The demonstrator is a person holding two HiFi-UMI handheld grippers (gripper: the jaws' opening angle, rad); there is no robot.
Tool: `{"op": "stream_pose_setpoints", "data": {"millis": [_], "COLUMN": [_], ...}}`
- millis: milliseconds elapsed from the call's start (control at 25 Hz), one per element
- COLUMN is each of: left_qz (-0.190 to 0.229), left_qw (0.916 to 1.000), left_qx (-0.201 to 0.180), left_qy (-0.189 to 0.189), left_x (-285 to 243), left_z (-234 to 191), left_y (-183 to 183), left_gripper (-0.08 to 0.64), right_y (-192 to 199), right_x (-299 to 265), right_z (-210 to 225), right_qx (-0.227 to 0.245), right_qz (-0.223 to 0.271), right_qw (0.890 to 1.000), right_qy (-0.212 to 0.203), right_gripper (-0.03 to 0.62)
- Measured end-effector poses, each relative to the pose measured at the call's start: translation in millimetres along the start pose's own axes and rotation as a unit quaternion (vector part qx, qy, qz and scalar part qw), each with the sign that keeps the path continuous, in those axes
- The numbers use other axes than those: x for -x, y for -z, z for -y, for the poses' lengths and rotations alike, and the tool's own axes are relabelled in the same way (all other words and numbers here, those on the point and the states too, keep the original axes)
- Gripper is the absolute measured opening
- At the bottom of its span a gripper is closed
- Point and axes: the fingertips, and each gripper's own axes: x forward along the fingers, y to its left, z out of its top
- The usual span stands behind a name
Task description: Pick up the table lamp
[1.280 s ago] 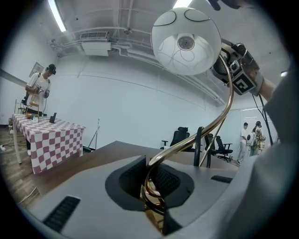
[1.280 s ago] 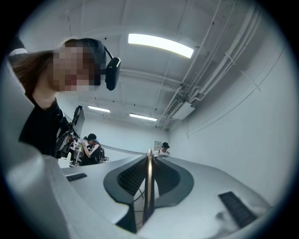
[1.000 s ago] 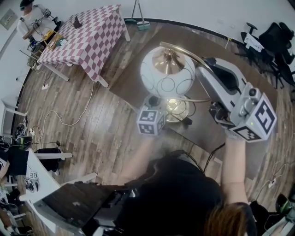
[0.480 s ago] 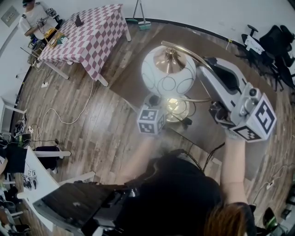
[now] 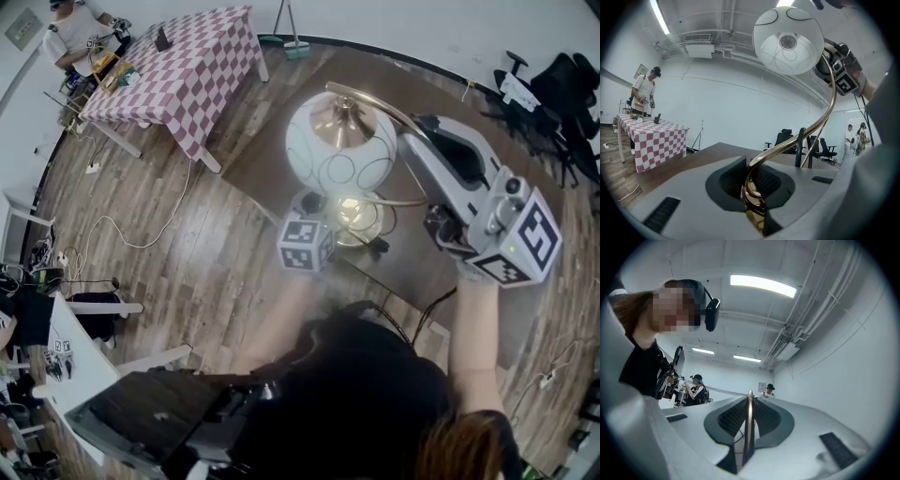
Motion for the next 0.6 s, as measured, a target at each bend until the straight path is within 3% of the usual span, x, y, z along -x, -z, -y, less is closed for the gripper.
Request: {"op": "stream_pose_setpoints", "data": {"millis": [600], "left_qz": [-0.003], "left_qw": [0.9999], "left_qx": [-0.006], "left_qy": [-0.015], "left_x": [-5], "left_z": [14], "left_y": [-1], "left_gripper": [0.031], "right_y": [-6], "right_x": [17], "right_z": [6], "right_qx": [-0.007], "right_qz": [0.001], "right_qw": [1.0], "right_qy": [-0.022], "right_gripper": [0.043]}}
